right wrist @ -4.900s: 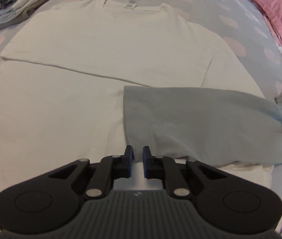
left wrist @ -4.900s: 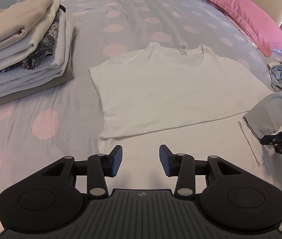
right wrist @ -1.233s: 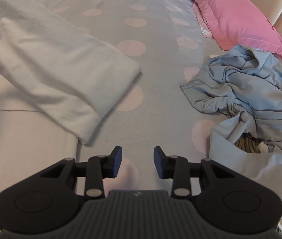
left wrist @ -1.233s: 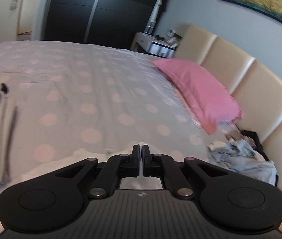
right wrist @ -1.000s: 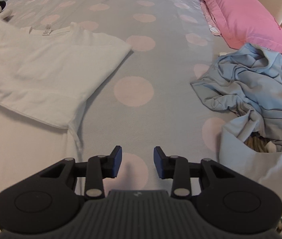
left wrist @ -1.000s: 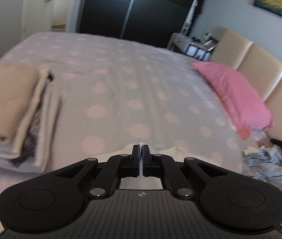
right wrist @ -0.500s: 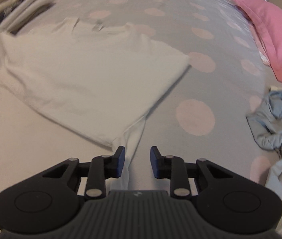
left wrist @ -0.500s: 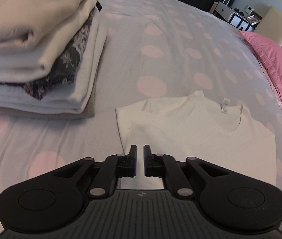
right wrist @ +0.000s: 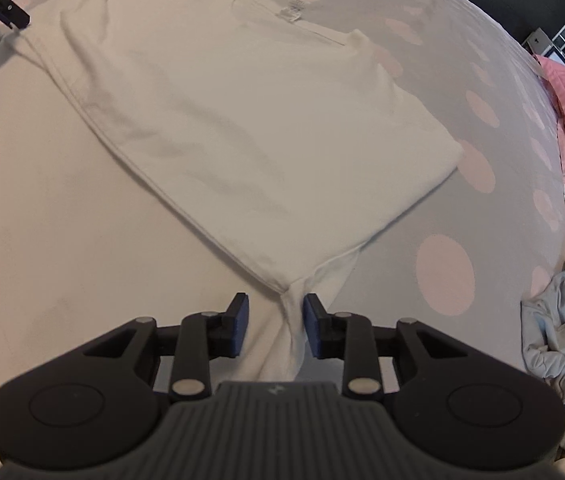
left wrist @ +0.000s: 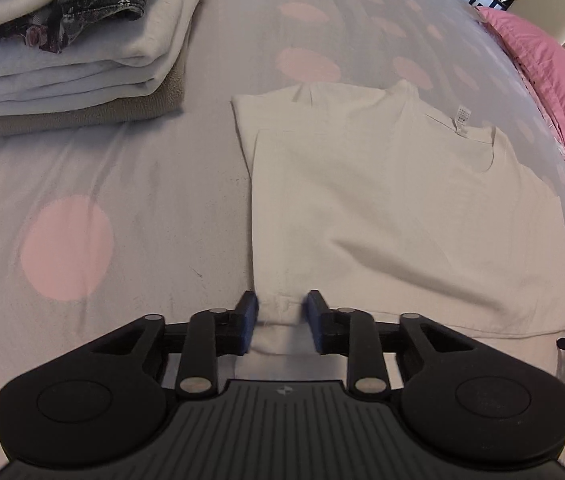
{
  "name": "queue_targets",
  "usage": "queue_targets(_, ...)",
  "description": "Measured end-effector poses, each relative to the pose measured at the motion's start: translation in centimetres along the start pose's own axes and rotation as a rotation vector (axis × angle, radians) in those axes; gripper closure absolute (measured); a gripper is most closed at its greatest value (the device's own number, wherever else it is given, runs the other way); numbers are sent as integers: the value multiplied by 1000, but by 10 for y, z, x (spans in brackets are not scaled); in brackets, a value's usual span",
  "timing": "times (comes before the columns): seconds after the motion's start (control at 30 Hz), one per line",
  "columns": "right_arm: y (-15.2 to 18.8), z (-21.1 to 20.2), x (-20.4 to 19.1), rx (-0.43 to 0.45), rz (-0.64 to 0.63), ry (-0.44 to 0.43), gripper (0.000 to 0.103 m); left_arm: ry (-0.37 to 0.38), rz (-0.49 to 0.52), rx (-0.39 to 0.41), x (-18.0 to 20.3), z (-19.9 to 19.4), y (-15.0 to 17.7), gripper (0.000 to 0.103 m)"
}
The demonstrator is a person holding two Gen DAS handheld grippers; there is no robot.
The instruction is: Fold clothes
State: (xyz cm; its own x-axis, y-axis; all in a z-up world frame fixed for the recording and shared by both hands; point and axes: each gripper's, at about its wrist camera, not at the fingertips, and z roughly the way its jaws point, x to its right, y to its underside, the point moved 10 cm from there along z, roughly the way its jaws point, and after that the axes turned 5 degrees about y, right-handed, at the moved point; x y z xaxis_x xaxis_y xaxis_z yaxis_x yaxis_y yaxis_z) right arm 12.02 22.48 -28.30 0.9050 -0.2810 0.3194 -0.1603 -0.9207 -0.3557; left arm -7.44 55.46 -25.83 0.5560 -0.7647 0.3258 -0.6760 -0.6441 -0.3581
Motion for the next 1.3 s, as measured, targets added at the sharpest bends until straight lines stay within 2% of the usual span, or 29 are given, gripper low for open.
queue_targets(0.23, -6, 0, -3, 26, -65, 76, 71, -6, 2, 18, 11, -8, -1, 91)
queue_targets(0.27, -7, 0, -4, 26, -76, 88, 74, -11, -1, 19, 12, -8, 0, 91)
queue_targets(0.33, -8, -2, 0, 17, -71, 113, 87, -13, -4, 23, 14, -10, 1, 93)
queue_targets(0.5, -11, -17, 28, 4, 126, 93, 93, 22, -21, 29, 23, -15, 1, 94)
queue_targets(0.6, 0, -12, 50, -40, 265, 86, 94, 56, -12, -7, 35, -11, 8, 94)
queue_targets(0.77, 31, 10, 65, -141, 467, 11, 98, -11, 44, -74, 40, 7, 25, 95)
queue_targets(0.93, 32, 10, 67, -154, 510, -49, 96, -14, 62, -85, 39, 9, 28, 93)
queue_targets(1.07, 37, -5, 75, -185, 511, -75, 80, 23, 83, -51, 40, -7, 15, 88)
queue_targets(1.2, 38, -27, 89, -148, 554, -106, 78, 24, 94, 20, 32, -22, -10, 86)
queue_targets(1.27, 31, -33, 98, -109, 562, -90, 71, 9, 88, 61, 26, -23, -24, 86)
queue_targets(1.3, 27, -32, 103, -88, 575, -79, 71, 9, 86, 63, 26, -18, -27, 86)
